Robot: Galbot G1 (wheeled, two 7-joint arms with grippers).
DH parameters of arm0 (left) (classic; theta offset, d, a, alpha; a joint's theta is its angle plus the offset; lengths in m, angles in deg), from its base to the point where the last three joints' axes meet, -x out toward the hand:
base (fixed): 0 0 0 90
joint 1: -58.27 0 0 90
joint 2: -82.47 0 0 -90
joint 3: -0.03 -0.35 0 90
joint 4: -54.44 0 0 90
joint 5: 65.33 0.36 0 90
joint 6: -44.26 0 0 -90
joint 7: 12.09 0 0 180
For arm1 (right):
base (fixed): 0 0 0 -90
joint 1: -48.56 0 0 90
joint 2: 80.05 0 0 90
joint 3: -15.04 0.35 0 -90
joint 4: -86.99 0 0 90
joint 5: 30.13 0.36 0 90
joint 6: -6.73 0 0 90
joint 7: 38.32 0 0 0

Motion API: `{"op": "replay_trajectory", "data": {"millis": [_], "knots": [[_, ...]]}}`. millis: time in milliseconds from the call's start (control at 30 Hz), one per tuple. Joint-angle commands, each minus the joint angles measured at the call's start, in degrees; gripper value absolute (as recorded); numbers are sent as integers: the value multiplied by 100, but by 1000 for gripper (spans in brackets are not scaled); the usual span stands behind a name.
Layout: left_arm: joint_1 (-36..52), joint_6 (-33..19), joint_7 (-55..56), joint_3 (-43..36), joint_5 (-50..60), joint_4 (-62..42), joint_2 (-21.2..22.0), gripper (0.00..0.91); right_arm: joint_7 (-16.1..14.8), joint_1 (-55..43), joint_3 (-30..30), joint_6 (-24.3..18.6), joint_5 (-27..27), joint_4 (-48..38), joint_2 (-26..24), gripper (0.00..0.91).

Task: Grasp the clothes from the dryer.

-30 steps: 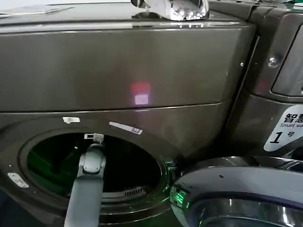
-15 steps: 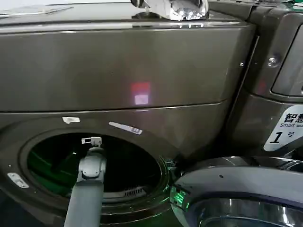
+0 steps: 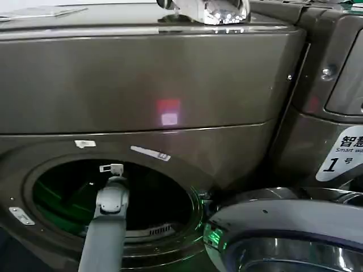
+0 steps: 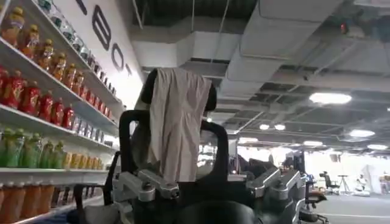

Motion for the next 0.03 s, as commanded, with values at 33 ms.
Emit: {"op": "replay_trajectory", "data": {"millis": [33], "knots": [[-1, -1, 12, 1, -28, -20, -3, 0, 22, 7, 12, 55, -19, 7, 4, 907]]}}
